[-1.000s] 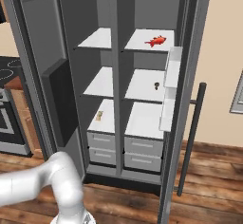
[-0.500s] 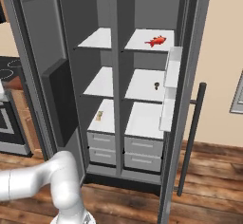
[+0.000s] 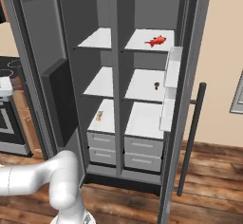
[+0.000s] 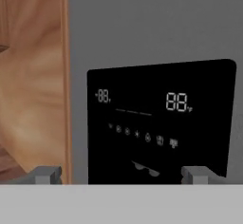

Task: Pick up the frozen fish from the freezer, place it on any shelf in the fridge, and close the fridge and freezer doors when done.

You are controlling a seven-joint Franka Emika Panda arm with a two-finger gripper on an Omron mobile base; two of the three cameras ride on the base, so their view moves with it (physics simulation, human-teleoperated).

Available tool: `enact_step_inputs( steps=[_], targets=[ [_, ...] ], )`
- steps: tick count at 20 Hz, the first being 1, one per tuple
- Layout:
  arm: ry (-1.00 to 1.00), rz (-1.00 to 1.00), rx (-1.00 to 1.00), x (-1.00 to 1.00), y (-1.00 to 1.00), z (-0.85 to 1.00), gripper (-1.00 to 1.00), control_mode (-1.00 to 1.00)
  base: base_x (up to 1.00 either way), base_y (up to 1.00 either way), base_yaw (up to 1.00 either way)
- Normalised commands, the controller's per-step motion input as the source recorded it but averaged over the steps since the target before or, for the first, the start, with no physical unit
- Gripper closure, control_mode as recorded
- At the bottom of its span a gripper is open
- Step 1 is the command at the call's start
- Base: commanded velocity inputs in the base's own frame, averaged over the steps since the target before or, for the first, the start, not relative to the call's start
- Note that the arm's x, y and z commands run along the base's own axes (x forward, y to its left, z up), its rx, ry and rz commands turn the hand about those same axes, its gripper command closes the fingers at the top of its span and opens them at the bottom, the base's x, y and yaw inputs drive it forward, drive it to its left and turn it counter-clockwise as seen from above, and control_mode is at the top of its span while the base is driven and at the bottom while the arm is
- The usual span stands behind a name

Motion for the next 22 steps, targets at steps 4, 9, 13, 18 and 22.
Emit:
enact_step_inputs(
  steps=[4,9,13,18,22],
  targets=[
    [0.0,0.0,0.0,0.34,-0.34,0.0,-1.0,-1.0,0.0,0.0,0.0],
    [0.0,0.0,0.0,0.32,-0.38,0.0,-1.0,-1.0,0.0,0.0,0.0],
    [0.0,0.0,0.0,0.32,-0.5,0.0,-1.0,-1.0,0.0,0.0,0.0],
    [0.0,0.01,0.02,0.17,-0.66,0.0,-1.0,-1.0,0.0,0.0,0.0],
    [-0.01,0.0,0.06,0.01,-0.82,0.0,-1.0,-1.0,0.0,0.0,0.0]
  ],
)
